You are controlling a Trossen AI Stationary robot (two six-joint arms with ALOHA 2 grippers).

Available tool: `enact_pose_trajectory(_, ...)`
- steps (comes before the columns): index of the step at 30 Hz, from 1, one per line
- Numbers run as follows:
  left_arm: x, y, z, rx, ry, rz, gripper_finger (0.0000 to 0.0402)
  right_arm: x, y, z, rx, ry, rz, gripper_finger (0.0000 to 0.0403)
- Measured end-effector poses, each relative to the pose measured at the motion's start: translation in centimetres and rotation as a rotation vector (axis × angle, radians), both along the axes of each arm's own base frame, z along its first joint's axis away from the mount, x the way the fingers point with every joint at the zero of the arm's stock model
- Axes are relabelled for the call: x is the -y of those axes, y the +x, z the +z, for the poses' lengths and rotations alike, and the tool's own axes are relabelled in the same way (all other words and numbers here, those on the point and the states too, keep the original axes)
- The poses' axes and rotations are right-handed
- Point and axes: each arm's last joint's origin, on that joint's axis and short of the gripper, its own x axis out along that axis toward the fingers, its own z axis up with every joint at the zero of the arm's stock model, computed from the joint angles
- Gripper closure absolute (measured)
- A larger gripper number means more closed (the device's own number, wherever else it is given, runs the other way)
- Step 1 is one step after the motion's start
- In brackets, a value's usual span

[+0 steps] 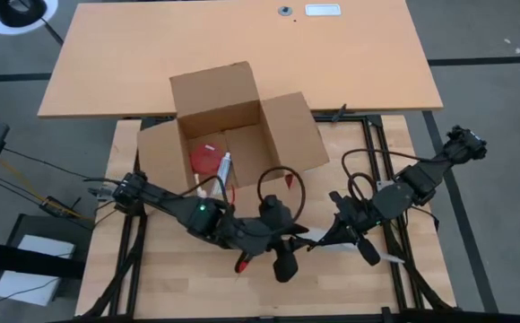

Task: Unpack boxes
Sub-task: Open the white zip bag

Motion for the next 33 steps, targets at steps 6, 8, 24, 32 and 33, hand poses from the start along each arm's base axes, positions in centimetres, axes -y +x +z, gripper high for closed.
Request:
enact_pose_trajectory(6, -0.1, 0.4, -0.4, 0.014, -0.025, 0.012, 0.0267, 0.2, 0.1, 0.0, 0.032, -0.062, 0.022, 0.0403)
enact_pose_trajectory(8, -0.5, 0.5, -0.6, -0.006, -0.025, 0.026, 0.0259, 0.3, 0.2, 0.0, 0.033, -0.062, 0.015, 0.0403)
enact_pose_trajectory(24, -2.0, 1.9, -1.7, -0.060, 0.152, -0.062, 0.0193, 0.8, 0.5, -0.1, 0.007, -0.016, -0.045, 0.0403)
enact_pose_trajectory(32, -1.2, 2.8, -3.4, -0.099, 0.162, -0.087, 0.0193, 0.7, 0.7, -0.7, -0.028, -0.004, -0.058, 0.0403)
enact_pose_trajectory(33, -1.2, 2.8, -3.4, -0.098, 0.161, -0.086, 0.0193, 0.6, 0.8, -0.7, -0.030, -0.006, -0.058, 0.0403)
